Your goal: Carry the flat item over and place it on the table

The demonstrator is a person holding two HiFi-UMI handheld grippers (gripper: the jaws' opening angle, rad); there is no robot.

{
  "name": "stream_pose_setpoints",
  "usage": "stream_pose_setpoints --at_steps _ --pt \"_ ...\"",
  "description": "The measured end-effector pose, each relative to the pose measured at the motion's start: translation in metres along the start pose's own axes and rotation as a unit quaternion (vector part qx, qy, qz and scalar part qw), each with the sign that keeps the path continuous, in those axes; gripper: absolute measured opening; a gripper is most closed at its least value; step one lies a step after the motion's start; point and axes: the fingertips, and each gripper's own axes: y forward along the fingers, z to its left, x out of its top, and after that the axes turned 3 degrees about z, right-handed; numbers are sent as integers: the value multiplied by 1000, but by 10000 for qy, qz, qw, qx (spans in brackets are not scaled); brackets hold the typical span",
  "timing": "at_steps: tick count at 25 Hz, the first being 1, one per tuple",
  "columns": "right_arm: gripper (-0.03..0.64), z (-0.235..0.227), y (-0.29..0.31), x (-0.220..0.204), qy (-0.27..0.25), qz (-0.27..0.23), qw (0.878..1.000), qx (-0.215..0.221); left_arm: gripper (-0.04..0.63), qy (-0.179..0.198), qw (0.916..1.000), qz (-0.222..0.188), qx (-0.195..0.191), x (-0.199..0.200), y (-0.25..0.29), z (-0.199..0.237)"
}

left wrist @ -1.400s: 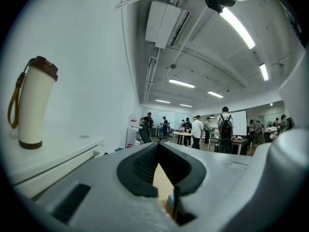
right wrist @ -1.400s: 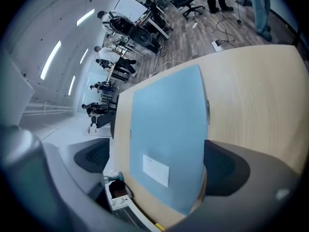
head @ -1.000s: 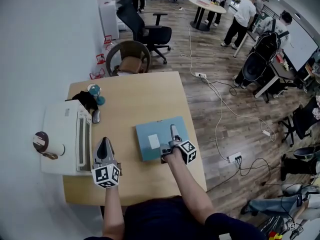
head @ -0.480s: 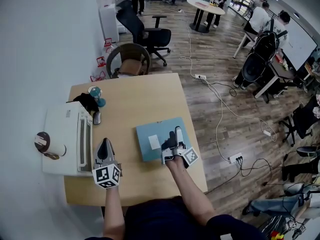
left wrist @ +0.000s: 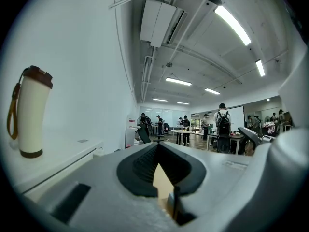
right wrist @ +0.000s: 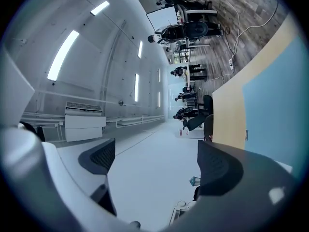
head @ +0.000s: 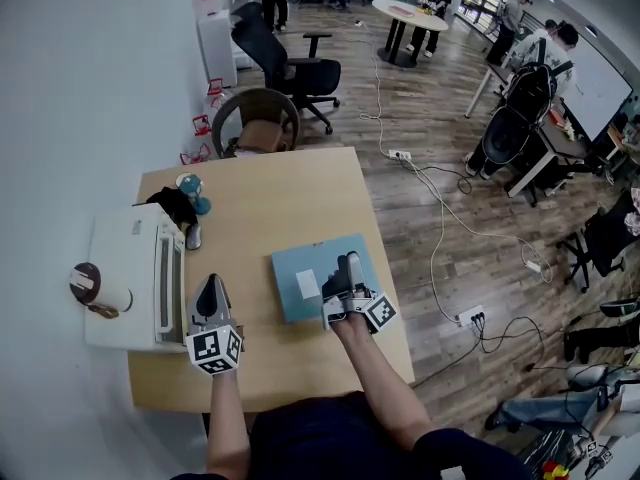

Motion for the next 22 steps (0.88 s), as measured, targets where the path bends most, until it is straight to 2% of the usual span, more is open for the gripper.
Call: stream_pose_setpoints --at_steps 2,4,6,7,8,9,11,14,16,17,19,20,22 --pt "529 2 1 1 -136 54 9999 -16 -5 -1 10000 22 15 -1 1 0" --pt "529 8 3 -2 -575 253 9980 -68 -5 -24 10000 48 25 -2 3 2" --pt "529 15 7 -10 -1368 637 9884 -181 -5 -73 9999 79 8 -5 4 3" --pt "529 18 8 -15 -1883 880 9778 -274 -5 -97 9999 96 -2 -6 3 2" --pt "529 20 9 -20 -2480 1140 9613 -384 -5 -109 9999 112 -8 -7 2 2" --pt "529 23 9 -25 -3105 1391 9391 -477 -5 -109 9999 125 -10 -7 2 1" --pt "529 31 11 -35 -4199 1814 8876 -548 -5 -90 9999 144 -22 -8 0 0" --pt "529 43 15 -48 -5339 2282 8127 -500 -5 -68 9999 150 -31 -9 1 0" --pt "529 49 19 -56 -5844 2476 7713 -477 -5 -126 9998 158 -21 -10 2 1" --pt "529 52 20 -60 -6002 2526 7575 -464 -5 -177 9997 157 -25 -9 3 1" --pt "529 56 20 -65 -6187 2565 7413 -435 -5 -213 9997 122 -65 -7 4 -3" --pt "529 57 20 -66 -6217 2571 7387 -422 -5 -182 9997 99 -95 -5 4 -5" --pt "529 57 20 -67 -6160 2554 7440 -423 -5 -130 9998 66 -136 -2 4 -7"
